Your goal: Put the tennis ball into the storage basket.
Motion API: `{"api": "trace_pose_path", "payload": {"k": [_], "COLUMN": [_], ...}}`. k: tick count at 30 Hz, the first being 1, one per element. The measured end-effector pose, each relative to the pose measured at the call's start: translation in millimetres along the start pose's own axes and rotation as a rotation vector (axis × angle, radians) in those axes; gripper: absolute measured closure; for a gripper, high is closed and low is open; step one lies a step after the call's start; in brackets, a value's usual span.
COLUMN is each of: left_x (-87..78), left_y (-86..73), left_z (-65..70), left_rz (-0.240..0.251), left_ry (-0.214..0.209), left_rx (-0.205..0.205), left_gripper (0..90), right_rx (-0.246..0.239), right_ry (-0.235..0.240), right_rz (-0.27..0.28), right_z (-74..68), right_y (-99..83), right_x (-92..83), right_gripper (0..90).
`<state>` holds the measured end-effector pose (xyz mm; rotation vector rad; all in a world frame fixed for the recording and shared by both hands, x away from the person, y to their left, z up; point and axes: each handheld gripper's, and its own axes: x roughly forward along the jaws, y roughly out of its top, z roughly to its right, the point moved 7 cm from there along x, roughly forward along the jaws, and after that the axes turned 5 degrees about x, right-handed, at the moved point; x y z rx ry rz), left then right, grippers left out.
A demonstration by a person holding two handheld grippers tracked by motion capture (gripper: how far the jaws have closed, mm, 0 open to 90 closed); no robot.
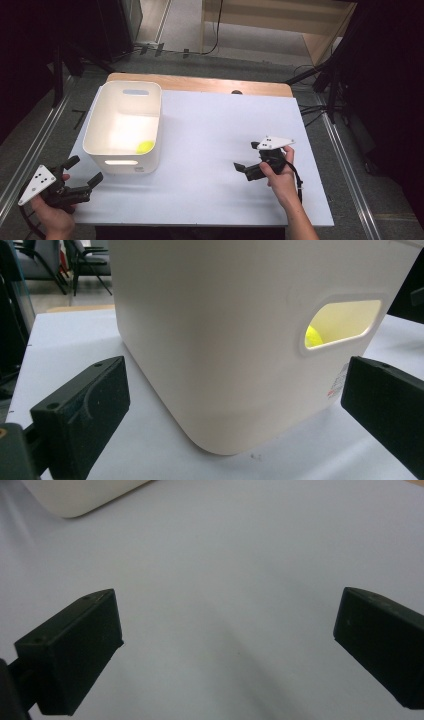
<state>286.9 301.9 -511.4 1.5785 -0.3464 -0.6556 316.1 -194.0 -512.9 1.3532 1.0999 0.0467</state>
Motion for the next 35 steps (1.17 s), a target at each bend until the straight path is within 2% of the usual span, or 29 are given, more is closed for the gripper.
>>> {"api": "trace_pose_path", "payload": {"k": [13,18,26,27,28,30,33,35], "left_x": [0.1,0.1,-0.1,-0.1,-0.2,-0.2,0.2,0.1], "left_y": [-0.3,-0.3,-0.2,-0.2,-0.1,0.1,0.1,0.2], "left_z": [0.2,0.3,0.3,0.2,-0.2,-0.2,-0.4,-0.6], "left_rz": [-0.005,-0.005,-0.003,-0.003,-0.003,-0.003,-0.005,-0.004], "left_ry": [0.0,-0.001,-0.001,-0.001,-0.002,-0.002,-0.004,-0.002], "left_rx": [0.009,0.008,0.006,0.006,0.006,0.004,0.005,0.002], "left_gripper": [0.0,0.0,0.0,0.0,0.0,0.0,0.0,0.0], "right_rx": [0.093,0.124,0.146,0.151,0.158,0.163,0.202,0.209], "right_ry": [-0.035,-0.076,-0.143,-0.162,-0.188,-0.187,-0.184,-0.19], "right_rz": [0.114,0.152,0.213,0.219,0.251,0.262,0.293,0.301], "right_z": [25.8,35.6,47.7,49.5,54.6,55.9,60.9,61.3], "right_y": [-42.5,-57.2,-80.4,-83.7,-88.5,-89.6,-92.9,-92.8], "right_x": [-34.8,-48.8,-71.7,-75.3,-84.0,-86.6,-91.1,-91.3], "right_gripper": [0.0,0.0,0.0,0.0,0.0,0.0,0.0,0.0]}}
